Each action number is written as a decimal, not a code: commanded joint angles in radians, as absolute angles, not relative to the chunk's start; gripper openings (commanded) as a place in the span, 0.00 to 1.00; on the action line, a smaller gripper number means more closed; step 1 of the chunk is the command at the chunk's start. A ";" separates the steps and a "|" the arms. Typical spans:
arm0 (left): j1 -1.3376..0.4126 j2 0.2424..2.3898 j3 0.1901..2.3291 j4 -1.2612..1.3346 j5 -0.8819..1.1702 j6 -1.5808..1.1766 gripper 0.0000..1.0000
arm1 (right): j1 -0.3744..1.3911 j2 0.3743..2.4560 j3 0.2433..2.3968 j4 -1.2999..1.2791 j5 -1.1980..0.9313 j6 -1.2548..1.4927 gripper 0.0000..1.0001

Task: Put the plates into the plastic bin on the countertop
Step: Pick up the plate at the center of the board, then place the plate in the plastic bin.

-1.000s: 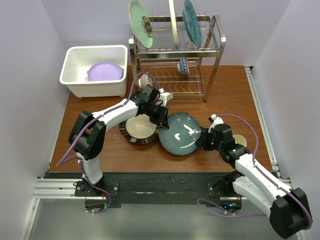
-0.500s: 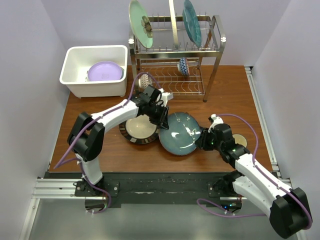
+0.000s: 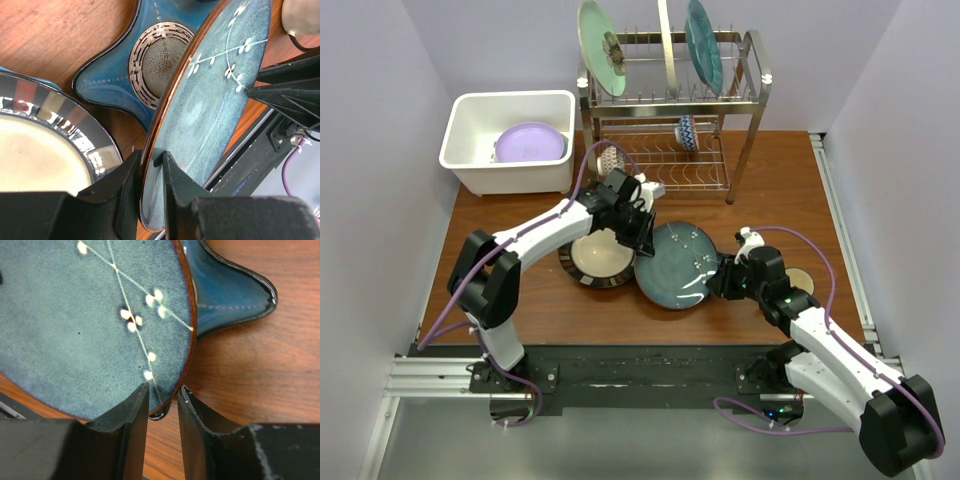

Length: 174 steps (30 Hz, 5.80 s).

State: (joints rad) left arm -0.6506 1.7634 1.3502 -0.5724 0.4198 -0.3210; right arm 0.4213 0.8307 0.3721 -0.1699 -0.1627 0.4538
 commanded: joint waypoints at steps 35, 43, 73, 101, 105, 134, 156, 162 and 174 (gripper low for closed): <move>-0.394 1.623 1.278 -0.430 0.771 -0.340 0.00 | 0.446 0.842 0.460 0.132 -0.293 0.485 0.64; -0.387 1.644 1.267 -0.459 0.759 -0.318 0.00 | 0.445 0.883 0.442 0.141 -0.296 0.486 0.63; -0.390 1.689 1.216 -0.488 0.742 -0.258 0.23 | 0.446 1.266 0.452 0.360 -0.341 0.603 0.08; -0.488 1.735 1.244 -0.491 0.756 -0.247 0.00 | 0.446 1.193 0.445 0.417 -0.388 0.611 0.01; -0.488 1.715 1.253 -0.477 0.736 -0.271 0.00 | 0.445 1.180 0.446 0.396 -0.380 0.604 0.12; -0.270 1.606 1.299 -0.515 0.848 -0.273 0.00 | 0.446 1.055 0.431 0.322 -0.331 0.611 0.70; -0.028 1.506 1.240 -0.494 0.942 -0.284 0.00 | 0.446 1.083 0.431 0.336 -0.344 0.607 0.72; 0.035 1.467 1.223 -0.483 0.953 -0.298 0.00 | 0.445 1.083 0.422 0.339 -0.342 0.609 0.72; 0.146 1.408 1.186 -0.420 0.960 -0.354 0.00 | 0.446 1.063 0.403 0.336 -0.337 0.614 0.72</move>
